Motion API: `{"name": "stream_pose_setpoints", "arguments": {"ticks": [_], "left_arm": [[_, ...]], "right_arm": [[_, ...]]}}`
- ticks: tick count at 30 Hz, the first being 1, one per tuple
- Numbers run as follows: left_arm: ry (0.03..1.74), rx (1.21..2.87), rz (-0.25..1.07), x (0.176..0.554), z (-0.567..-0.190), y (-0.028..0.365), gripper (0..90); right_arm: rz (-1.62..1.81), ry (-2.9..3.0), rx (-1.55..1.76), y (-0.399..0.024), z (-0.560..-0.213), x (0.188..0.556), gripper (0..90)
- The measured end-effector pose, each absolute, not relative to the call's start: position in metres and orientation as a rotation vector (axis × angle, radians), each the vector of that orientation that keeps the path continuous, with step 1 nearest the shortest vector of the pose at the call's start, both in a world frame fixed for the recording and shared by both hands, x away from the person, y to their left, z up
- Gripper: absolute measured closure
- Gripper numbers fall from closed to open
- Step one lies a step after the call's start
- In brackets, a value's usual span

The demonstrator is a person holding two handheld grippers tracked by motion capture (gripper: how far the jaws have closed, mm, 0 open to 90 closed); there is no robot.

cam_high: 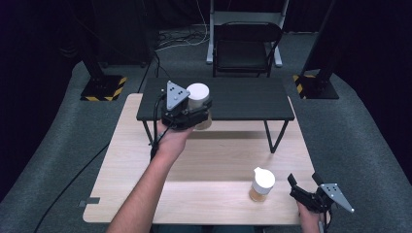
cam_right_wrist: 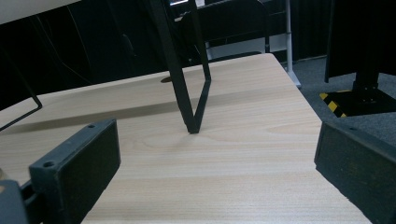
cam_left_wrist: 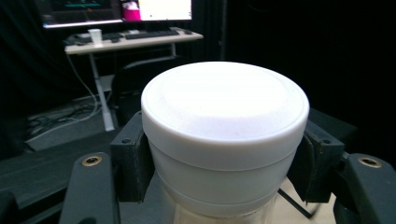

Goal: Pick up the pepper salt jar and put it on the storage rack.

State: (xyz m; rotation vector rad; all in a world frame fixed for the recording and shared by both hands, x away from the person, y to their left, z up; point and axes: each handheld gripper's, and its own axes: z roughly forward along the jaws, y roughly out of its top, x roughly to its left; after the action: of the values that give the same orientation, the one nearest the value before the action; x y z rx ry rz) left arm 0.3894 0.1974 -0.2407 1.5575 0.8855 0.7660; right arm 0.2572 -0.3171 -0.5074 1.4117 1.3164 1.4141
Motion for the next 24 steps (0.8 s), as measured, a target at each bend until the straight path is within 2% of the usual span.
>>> {"name": "stream_pose_setpoints", "arguments": {"ticks": [8, 24], "left_arm": [[0.935, 1.520, 0.861, 0.399, -0.243, 0.197, 33.6], [1.017, 1.503, 0.848, 0.438, -0.246, 0.204, 33.6]], "right_arm": [[1.404, 1.332, 1.399, -0.316, -0.507, 0.258, 0.0], [1.400, 1.340, 1.397, -0.316, -0.506, 0.259, 0.0]]}}
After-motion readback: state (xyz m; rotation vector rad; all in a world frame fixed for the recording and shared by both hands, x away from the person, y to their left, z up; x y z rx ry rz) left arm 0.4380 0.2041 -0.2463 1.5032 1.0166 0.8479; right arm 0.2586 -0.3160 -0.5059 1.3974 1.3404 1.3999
